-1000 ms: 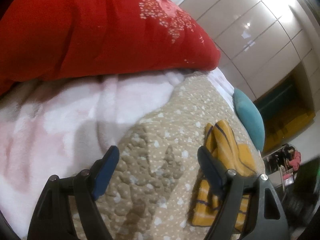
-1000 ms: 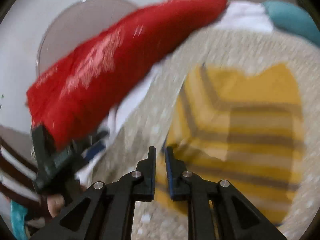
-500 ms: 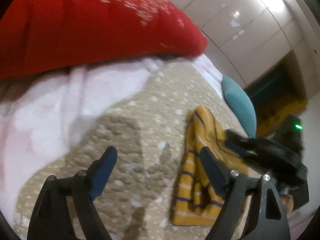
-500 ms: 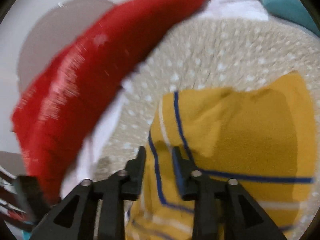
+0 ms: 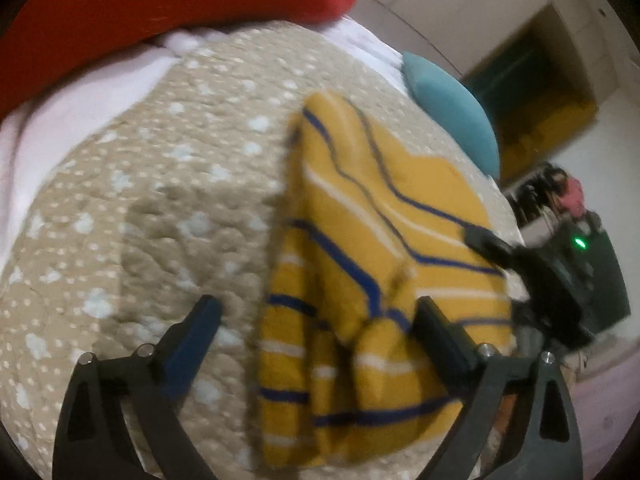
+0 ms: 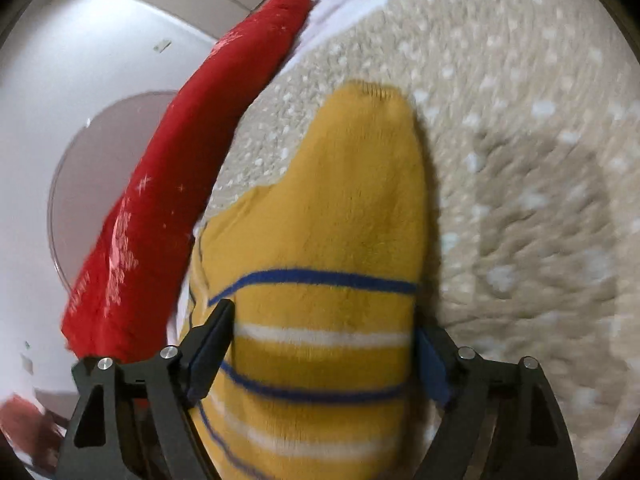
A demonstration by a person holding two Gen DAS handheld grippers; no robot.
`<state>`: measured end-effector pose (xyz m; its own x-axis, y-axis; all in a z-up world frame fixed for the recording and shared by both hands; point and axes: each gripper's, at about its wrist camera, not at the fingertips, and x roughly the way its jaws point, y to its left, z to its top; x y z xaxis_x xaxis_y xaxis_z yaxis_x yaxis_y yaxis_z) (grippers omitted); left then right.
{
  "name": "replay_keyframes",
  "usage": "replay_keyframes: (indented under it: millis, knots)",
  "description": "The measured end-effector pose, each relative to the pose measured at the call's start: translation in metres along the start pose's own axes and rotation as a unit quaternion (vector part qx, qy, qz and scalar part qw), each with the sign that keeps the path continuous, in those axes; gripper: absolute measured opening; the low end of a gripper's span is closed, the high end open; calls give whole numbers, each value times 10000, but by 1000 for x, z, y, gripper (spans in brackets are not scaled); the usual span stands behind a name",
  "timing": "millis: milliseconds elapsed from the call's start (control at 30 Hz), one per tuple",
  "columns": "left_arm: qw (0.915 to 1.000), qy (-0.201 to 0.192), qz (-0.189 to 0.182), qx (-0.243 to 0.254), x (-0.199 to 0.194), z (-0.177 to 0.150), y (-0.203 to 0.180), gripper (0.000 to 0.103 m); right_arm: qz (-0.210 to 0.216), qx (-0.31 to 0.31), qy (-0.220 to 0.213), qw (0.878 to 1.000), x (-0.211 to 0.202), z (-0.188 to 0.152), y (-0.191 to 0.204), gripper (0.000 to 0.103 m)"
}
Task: Fold small clothes
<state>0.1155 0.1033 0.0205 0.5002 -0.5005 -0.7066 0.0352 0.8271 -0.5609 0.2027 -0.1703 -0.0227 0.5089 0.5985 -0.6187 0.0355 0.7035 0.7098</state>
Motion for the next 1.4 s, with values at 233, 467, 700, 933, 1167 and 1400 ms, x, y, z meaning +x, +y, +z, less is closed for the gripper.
replay_keyframes:
  millis: [233, 467, 700, 933, 1167, 1400]
  knots:
    - [9955, -71, -934, 146, 4, -6, -41, 37, 539, 84, 3, 9985, -37, 7, 11, 42]
    - [9965, 343, -712, -287, 29, -11, -30, 37, -777, -834, -272, 9931, -72, 4, 28, 54]
    - [9959, 50, -746, -510, 2, -7, -10, 38, -1247, -1403, -989, 9772, -101, -19, 78, 55]
    - [9978, -312, -390, -439, -21, -5, -2, 55, -2383, -2040, -1960, 9291, -114, -47, 113, 54]
    - [9950, -916, 319, -247, -54, -8, 9, 67, -2276, -2005, -694, 9504, -68, -53, 92, 40]
    - [9891, -1272, 688, -257, -73, -7, 18, 72, -2295, -2706, -1014, 9294, -58, -72, 149, 41]
